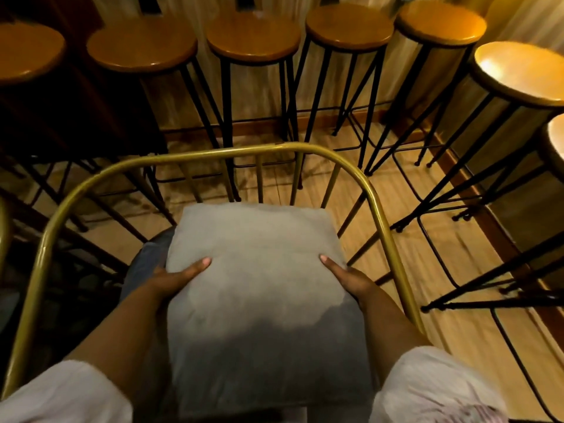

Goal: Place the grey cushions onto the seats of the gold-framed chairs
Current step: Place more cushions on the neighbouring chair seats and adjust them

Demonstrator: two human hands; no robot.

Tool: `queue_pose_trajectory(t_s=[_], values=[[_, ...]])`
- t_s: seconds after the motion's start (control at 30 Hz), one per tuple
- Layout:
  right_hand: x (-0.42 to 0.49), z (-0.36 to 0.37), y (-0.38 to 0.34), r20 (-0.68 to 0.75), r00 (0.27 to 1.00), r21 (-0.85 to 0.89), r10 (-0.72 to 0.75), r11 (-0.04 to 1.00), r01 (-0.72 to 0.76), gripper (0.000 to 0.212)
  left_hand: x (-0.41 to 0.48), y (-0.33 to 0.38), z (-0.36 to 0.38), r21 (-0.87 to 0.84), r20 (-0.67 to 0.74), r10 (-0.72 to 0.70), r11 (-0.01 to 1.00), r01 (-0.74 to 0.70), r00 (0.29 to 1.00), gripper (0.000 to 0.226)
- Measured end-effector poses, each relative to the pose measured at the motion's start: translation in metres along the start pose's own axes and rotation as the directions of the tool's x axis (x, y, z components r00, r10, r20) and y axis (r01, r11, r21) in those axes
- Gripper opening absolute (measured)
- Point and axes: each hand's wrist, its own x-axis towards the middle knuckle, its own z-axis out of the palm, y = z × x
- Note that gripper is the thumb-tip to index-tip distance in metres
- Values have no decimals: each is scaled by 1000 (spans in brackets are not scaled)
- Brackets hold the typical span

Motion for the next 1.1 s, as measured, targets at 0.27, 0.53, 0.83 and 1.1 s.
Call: queue_pose_trajectory(t_s=[0.27,0.53,0.83,1.1], values=[[-77,11,-22,-159,953,120,-258,953,278,66,-80,16,-37,-125,10,217,969,-214,976,81],[-163,63,-92,-78,844,88,-531,839,537,49,-174,-3,-136,-344,-115,401,842,-416,909,107],[-210,255,-111,99,792,90,-602,798,595,58,-195,-102,-313,-361,-282,361,818,-447,889,130],[-228,487,-86,179,808,122,-562,827,549,69,-156,-212,-499,-303,-331,202,902,-306,922,139]])
